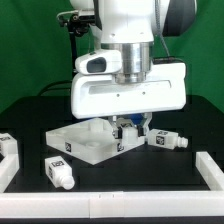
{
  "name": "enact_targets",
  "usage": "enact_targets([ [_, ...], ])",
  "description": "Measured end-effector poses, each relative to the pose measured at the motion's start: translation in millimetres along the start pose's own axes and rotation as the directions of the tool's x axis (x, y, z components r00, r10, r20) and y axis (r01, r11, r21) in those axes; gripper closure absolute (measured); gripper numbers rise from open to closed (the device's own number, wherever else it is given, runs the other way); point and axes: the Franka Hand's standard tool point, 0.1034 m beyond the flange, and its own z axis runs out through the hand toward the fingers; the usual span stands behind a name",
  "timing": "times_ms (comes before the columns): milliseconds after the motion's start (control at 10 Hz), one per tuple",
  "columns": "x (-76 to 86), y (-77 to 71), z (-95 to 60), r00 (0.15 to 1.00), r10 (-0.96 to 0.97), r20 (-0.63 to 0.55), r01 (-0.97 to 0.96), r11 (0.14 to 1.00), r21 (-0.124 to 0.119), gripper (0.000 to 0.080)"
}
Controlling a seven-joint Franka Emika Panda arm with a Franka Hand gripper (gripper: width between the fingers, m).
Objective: Assemble one leg
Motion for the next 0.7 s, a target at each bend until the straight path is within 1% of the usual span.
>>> enact_targets([
  [200,-1.0,1.8,1.0,1.000,0.004,0.001,-0.004,1.000,0.001,0.0511],
  [300,-6.0,10.2,3.2,1.000,0.024,0.004,-0.024,1.000,0.005,0.0511],
  [400,-17.6,25.8,1.0,1.000,-0.025,0.011,0.025,1.000,0.005,0.0511],
  [600,-40.3,67.7,-12.4,0.997,-0.077,0.017,0.077,0.997,-0.002,0.0511],
  [700,-43.4,89.3,-21.5,0.993,-0.121,0.004,0.121,0.993,-0.014,0.0511],
])
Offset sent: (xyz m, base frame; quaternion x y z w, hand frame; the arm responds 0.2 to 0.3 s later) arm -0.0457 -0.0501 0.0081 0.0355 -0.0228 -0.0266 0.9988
